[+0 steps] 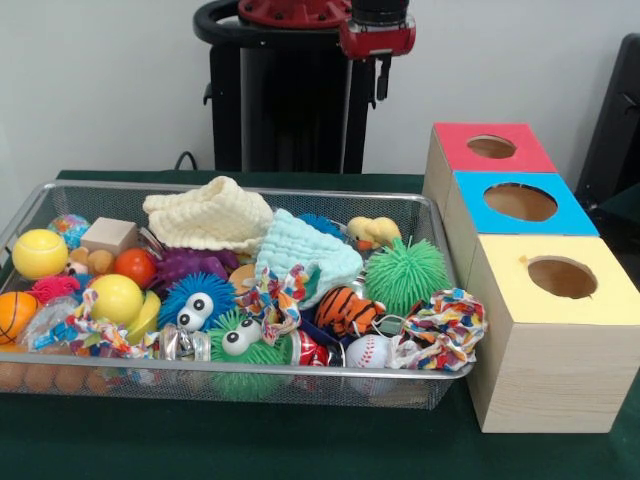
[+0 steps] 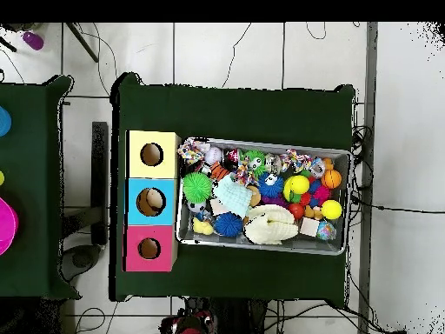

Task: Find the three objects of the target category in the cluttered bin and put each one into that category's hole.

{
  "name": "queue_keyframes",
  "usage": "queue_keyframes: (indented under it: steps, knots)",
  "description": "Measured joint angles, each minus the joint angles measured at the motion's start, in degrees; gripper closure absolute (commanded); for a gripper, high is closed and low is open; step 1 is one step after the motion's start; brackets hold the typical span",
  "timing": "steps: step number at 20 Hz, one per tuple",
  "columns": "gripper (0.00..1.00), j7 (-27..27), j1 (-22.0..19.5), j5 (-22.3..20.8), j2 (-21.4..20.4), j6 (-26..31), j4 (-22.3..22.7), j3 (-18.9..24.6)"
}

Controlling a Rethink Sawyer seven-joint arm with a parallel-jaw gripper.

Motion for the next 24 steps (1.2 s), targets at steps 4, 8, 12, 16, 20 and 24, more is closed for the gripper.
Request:
queue_keyframes:
  steps: [4, 8, 12, 16, 20, 24]
  knots:
    - [1.00, 0.0, 0.3, 0.6, 4.4, -3.2, -2.0, -0.7]
    - [1.00, 0.0, 0.3, 1.0, 8.3, -6.2, -4.1, -1.1]
    - [1.00, 0.0, 0.4, 1.2, 10.1, -7.0, -5.4, -1.3]
    - [0.00, 0.0, 0.6, 2.2, 10.9, -7.3, -5.6, -1.5]
    - [0.00, 0.0, 1.0, 3.3, 11.3, -7.3, -5.7, -2.0]
    - [0.00, 0.0, 2.3, 5.5, 11.8, -7.5, -6.0, -2.6]
